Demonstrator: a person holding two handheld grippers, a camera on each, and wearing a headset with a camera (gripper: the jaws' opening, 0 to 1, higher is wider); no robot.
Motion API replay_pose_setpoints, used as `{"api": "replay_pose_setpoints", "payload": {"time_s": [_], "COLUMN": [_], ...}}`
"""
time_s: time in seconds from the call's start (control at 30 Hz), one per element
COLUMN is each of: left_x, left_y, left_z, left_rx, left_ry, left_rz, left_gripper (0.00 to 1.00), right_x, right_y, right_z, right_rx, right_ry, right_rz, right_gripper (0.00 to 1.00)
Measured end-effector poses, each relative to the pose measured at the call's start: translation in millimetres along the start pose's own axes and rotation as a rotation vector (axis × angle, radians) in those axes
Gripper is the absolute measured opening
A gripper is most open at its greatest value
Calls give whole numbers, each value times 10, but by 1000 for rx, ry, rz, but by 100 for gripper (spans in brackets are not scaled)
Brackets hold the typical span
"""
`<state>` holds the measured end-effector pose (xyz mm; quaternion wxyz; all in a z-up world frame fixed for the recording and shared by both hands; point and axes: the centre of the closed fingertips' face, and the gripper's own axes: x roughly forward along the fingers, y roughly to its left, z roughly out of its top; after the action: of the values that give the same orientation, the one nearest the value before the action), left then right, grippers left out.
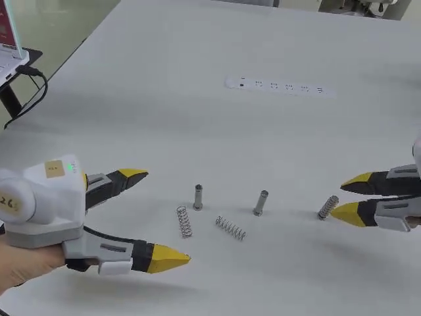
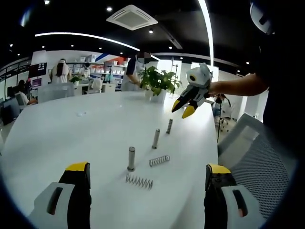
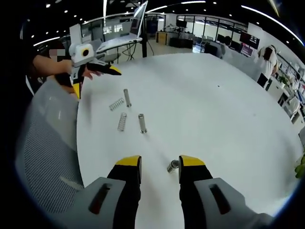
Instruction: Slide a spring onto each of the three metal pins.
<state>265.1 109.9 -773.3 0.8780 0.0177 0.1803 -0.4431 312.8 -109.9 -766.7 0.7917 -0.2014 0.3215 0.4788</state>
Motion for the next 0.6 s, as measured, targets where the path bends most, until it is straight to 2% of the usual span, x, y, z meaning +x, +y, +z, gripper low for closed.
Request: {"api": "replay_pose_setpoints", "payload": {"time_s": [0.03,0.1,0.17,0.23,0.3,0.6], "left_x": [1,2,1,-3,-7,-28], "left_y": [2,2,9,10,11,27], "left_z": [4,18,26,38,41,54], "left_rx": [-1,-6,-4,-3,-5,-7], "left_ry": [-2,-6,-8,-10,-10,-12], "left_rz": [1,-1,0,0,-1,6], "left_gripper": [98,98,98,98,98,98], "right_x": [-5,-8,-18,-28,-35,19], "right_y": [3,84,140,211,235,399], "right_z": [19,71,96,117,119,19], "right_rx": [1,42,50,97,128,156], "right_ry": [-16,-60,-95,-133,-165,-179], "right_rz": [-4,26,42,71,79,95], "right_gripper": [29,29,30,30,31,33]}}
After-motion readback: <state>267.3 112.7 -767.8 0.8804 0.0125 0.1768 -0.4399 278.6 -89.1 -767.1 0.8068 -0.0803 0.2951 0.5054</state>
